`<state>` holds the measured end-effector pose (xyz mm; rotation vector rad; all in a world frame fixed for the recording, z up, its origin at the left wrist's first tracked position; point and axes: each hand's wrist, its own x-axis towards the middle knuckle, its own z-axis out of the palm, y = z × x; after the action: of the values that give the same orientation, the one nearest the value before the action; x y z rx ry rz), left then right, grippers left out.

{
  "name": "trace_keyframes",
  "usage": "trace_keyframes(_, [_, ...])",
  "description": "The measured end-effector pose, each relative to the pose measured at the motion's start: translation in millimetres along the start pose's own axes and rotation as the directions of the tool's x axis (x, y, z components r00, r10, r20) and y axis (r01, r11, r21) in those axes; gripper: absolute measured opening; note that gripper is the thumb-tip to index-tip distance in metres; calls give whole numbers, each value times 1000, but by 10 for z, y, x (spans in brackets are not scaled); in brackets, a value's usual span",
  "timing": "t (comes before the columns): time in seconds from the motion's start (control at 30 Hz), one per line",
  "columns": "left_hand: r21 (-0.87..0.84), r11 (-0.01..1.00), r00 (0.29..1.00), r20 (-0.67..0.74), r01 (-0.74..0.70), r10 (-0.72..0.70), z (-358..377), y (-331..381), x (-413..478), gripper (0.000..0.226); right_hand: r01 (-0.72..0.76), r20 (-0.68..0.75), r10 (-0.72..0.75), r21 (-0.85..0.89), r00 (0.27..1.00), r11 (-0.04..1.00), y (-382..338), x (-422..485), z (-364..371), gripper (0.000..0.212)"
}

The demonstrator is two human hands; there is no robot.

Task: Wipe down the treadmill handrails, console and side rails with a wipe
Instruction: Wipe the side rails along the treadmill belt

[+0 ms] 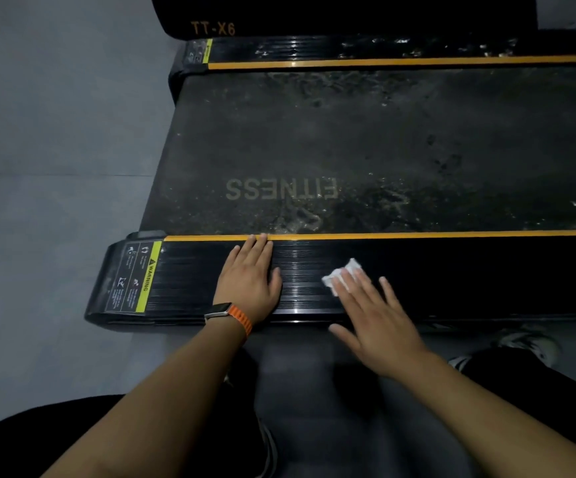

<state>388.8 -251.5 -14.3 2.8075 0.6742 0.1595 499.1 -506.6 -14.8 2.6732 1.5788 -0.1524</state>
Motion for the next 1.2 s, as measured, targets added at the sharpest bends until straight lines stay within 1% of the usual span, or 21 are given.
trace_keyframes(0.07, [2,1000,1000,-3,3,-3,-2,-5,-15,63,-85,22,84,7,996,996,106,-82,-9,82])
trace_keyframes(0.13, [6,1000,1000,-6,5,-5,-6,-4,-18,63,-118,36,118,7,992,993,22,-17,-3,85])
trace_keyframes(0.2, [8,1000,1000,-4,2,-2,-7,3,-17,62,-88,47,86,39,995,995,-165,147,-28,86])
trace_keyframes(0.27, [11,1000,1000,-10,4,-4,-11,8,-16,63,-20,78,16,56,997,998,-307,319,-49,87])
trace_keyframes(0.37, [4,1000,1000,-10,8,-8,-14,5,-10,64,38,92,-42,48,995,998,-222,399,-105,85])
trace_keyframes(0.43, [3,1000,1000,-4,9,-9,-8,6,-10,64,4,83,-7,40,997,999,-18,313,-109,83])
trace_keyframes(0.5, [0,1000,1000,2,9,-9,-18,8,-4,65,-67,91,63,38,994,997,210,180,-115,84])
trace_keyframes(0.6, [16,1000,1000,9,3,-3,-22,13,-10,67,-147,92,142,41,986,988,234,135,-111,88])
trace_keyframes(0.67, [19,1000,1000,11,1,-1,-24,16,-11,67,-144,103,136,77,985,987,47,281,-128,90])
trace_keyframes(0.77, [21,1000,1000,2,5,-5,-27,18,-14,67,-73,140,57,111,989,991,-203,563,-172,90])
trace_keyframes(0.87, [21,1000,1000,11,4,-5,-25,8,-7,66,-23,157,10,81,988,996,-99,601,-231,90])
trace_keyframes(0.97, [17,1000,1000,27,7,-8,-35,10,-4,66,-93,134,81,87,988,992,209,417,-232,93])
trace_keyframes(1.07, [15,1000,1000,27,2,-3,-31,10,2,68,-176,150,165,68,975,982,211,399,-244,99])
trace_keyframes(1.13, [15,1000,1000,21,1,-1,-29,12,3,68,-172,164,156,89,974,981,24,552,-262,99])
trace_keyframes(1.2, [15,1000,1000,10,1,-1,-34,10,5,67,-117,175,95,119,980,986,-169,754,-289,97])
